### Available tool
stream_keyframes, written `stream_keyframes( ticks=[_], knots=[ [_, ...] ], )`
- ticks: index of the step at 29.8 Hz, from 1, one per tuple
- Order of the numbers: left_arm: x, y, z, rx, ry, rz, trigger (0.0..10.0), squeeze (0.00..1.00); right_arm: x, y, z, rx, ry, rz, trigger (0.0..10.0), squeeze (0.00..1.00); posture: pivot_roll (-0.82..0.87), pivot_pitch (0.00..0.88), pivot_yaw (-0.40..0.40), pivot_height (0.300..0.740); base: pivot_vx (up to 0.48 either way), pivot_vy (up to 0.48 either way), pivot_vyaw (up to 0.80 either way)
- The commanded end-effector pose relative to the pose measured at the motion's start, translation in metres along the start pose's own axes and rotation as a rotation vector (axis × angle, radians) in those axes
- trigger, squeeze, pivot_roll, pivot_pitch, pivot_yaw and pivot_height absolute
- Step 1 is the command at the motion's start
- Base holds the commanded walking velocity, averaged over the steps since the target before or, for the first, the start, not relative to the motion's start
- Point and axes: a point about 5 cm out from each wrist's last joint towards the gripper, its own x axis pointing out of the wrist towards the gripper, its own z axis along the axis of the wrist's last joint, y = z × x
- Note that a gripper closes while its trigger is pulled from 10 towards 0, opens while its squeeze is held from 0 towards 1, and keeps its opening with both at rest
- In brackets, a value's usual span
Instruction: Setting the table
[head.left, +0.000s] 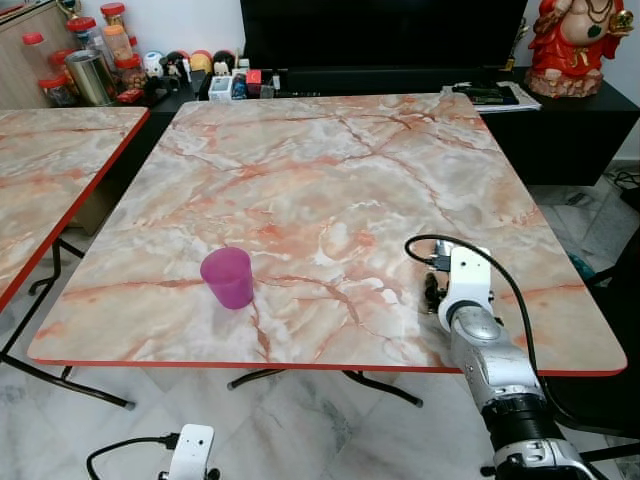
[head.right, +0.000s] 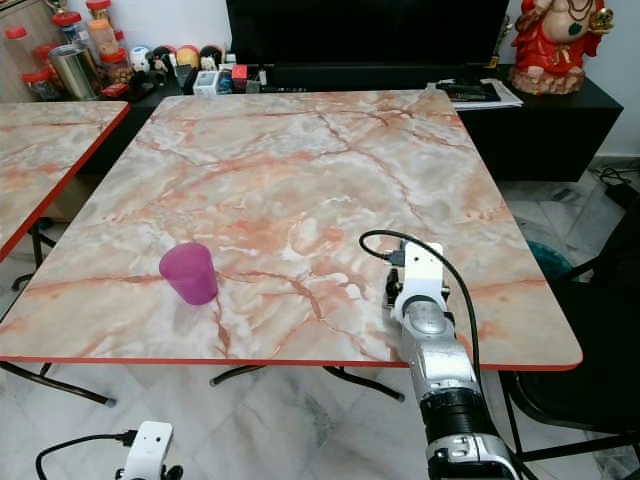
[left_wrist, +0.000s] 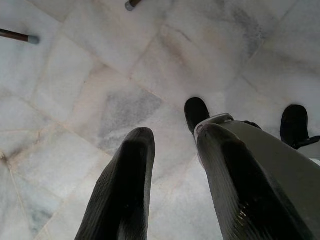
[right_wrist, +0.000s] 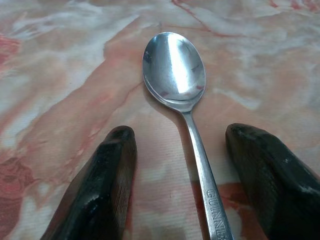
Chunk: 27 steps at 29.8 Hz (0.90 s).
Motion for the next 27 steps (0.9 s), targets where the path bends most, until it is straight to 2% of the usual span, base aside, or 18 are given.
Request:
stream_keyframes(
  ticks=[1,2,3,27],
  knots=[
    [-0.0011,-0.0004,-0.0073,0.006,0.032,-0.006,10.0,0.00,-0.0003,0.0014,-0.0187,-0.005,0.079,0.008,10.0,0.00,-0.04,0.044,0.057,0.740,0.000,0.000,0.00],
    [-0.0011,-0.0008,-0.0077,0.006,0.034,-0.009,10.0,0.00,-0.0005,0.0022,-0.0183,-0.004,0.076,0.015,8.9,0.00,-0.04,0.044,0.057,0.740,0.000,0.000,0.00],
    [-0.0012,-0.0011,-0.0082,0.006,0.035,-0.011,10.0,0.00,-0.0007,0.0034,-0.0172,-0.002,0.069,0.027,0.0,0.00,-0.04,0.044,0.057,0.740,0.000,0.000,0.00],
    [-0.0014,-0.0028,-0.0104,0.008,0.048,-0.026,10.0,0.00,-0.0007,0.0069,-0.0145,-0.020,0.054,0.054,0.0,0.00,-0.04,0.044,0.059,0.740,0.000,0.000,0.00]
  ],
)
